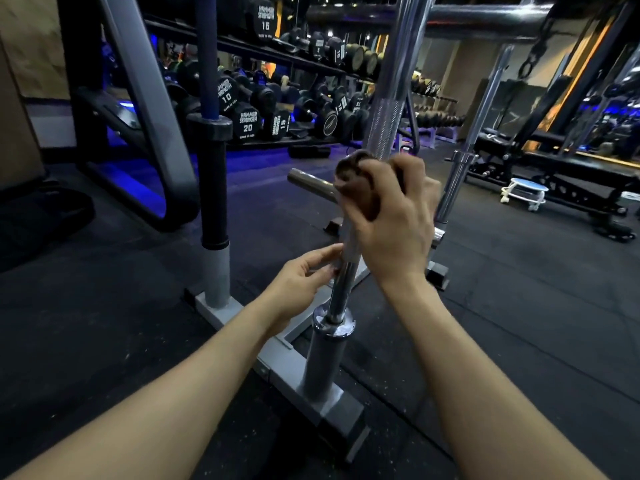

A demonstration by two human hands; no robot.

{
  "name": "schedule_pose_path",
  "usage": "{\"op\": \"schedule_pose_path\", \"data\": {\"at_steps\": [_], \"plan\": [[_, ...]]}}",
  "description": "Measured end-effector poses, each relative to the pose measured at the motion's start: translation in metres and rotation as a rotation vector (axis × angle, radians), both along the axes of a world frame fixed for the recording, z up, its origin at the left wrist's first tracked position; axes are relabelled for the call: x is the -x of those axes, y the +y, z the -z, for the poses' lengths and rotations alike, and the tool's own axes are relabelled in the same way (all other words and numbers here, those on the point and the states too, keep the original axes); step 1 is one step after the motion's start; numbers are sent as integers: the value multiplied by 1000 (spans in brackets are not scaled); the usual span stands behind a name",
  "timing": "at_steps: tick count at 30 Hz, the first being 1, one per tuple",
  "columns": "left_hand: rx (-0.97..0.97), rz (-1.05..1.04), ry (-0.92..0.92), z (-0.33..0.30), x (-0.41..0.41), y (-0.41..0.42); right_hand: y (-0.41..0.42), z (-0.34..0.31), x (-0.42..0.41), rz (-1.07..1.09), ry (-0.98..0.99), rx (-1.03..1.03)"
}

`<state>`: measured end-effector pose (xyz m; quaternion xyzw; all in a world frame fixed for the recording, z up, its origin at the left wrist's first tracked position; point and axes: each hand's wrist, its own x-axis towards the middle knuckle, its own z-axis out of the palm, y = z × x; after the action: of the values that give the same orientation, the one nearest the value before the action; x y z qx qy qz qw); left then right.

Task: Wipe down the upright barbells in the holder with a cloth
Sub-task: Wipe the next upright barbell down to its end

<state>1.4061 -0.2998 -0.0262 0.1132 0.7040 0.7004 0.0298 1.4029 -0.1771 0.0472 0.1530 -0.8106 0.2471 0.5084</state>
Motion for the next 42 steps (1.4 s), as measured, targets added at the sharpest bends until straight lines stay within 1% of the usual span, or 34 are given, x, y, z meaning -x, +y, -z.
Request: {"op": "schedule_pose_path", "data": {"at_steps": [3, 5, 7, 9, 12, 15, 18, 20, 22, 24, 27, 29, 32, 35, 37, 42], "plan": [[-8, 6, -16, 3, 2, -1, -2, 23, 7, 46, -23, -24], [2, 6, -28, 8, 3, -2, 3, 49, 5, 17, -90, -48], [13, 15, -43, 11, 0, -1, 9, 61, 3, -3, -139, -85], [28, 33, -57, 14, -3, -1, 12, 54, -3, -8, -138, -95], [26, 62, -50, 16, -4, -2, 8, 31, -5, -33, -60, -74], [-10, 56, -50, 21, -1, -1, 2, 22, 2, 32, -28, -51], [2, 39, -48, 26, 1, -1, 3, 54, 5, 69, -82, -142], [16, 35, -55, 32, 2, -2, 11, 82, 1, 48, -142, -218], [41, 32, -58, 35, 2, -3, 18, 94, -2, 24, -175, -267], [46, 42, -62, 36, 4, -4, 19, 86, -3, 16, -155, -240], [63, 45, -65, 38, 5, -4, 10, 54, -1, 30, -46, -151], [50, 40, -66, 38, 5, -3, 6, 45, 2, 50, -17, -118], [31, 29, -69, 40, 7, -2, 11, 65, 4, 36, -75, -114], [60, 14, -56, 42, 4, -3, 19, 106, -3, 31, -200, -269], [89, 19, -47, 44, 3, -3, 22, 110, -5, 16, -232, -300], [100, 32, -57, 43, 1, -4, 14, 55, -1, 8, -86, -113]]}}
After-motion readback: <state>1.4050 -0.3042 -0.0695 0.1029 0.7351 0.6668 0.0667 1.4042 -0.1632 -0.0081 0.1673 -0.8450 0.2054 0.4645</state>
